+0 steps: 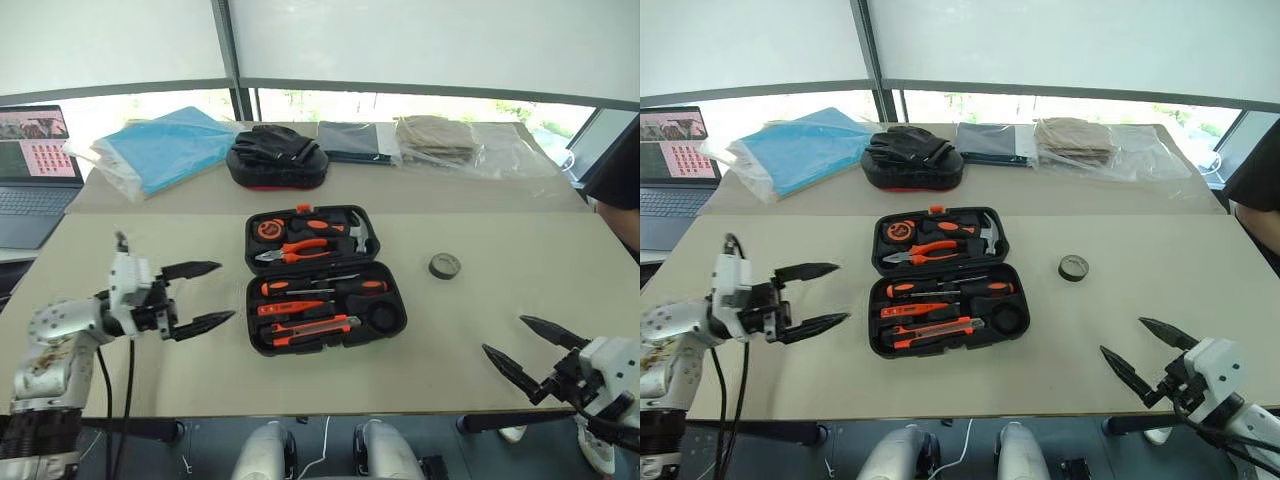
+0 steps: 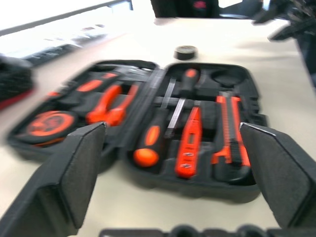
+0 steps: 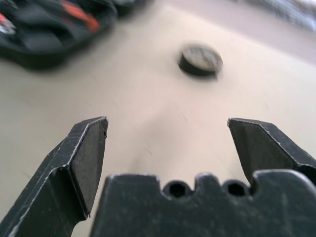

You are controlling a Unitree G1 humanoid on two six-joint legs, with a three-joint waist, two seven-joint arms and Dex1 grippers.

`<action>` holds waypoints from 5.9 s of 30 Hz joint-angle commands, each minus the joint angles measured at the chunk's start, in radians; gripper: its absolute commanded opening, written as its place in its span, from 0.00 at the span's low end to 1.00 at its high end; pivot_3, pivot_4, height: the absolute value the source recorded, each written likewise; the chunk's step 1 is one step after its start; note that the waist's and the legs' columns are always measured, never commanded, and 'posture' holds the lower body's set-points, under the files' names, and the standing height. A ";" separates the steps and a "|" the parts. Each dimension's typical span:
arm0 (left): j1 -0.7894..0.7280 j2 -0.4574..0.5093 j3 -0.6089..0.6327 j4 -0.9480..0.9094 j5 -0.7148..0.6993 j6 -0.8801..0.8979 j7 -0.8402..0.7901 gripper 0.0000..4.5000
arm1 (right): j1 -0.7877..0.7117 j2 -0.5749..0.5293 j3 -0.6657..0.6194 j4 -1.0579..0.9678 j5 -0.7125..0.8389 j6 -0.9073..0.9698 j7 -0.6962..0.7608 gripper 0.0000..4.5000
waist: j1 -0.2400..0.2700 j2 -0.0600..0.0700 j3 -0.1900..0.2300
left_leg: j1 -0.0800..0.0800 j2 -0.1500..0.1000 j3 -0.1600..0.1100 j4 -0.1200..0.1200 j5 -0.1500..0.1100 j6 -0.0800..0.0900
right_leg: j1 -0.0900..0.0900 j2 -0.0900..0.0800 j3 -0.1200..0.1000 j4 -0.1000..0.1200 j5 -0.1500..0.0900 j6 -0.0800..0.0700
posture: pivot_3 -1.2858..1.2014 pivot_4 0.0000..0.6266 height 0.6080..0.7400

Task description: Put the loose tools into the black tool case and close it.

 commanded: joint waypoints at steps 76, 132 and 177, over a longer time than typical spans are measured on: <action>0.122 0.024 0.006 -0.071 0.035 0.129 0.179 0.94 | -0.973 -0.202 0.597 0.208 -0.005 0.459 0.566 0.61 | -0.003 -0.004 0.003 | -0.014 -0.002 0.000 0.003 -0.003 0.002 | -0.013 0.000 -0.003 0.000 0.009 0.001 | 0.52 0.24 1.00; -0.113 0.074 0.009 -0.228 -0.070 0.852 0.536 0.80 | -0.984 -0.113 0.566 0.141 -0.035 0.896 0.365 0.77 | -0.021 -0.005 0.004 | -0.014 -0.002 -0.001 0.002 -0.001 0.000 | -0.014 0.001 -0.002 0.003 0.010 0.000 | 0.52 0.24 1.00; -0.401 -0.120 -0.087 -0.152 -0.040 1.176 0.798 0.01 | -1.280 0.104 0.683 0.490 -0.058 1.187 -0.033 0.00 | -0.016 -0.010 0.002 | -0.006 -0.005 -0.003 0.002 0.001 0.001 | -0.001 0.000 -0.003 -0.001 0.014 0.003 | 0.52 0.24 1.00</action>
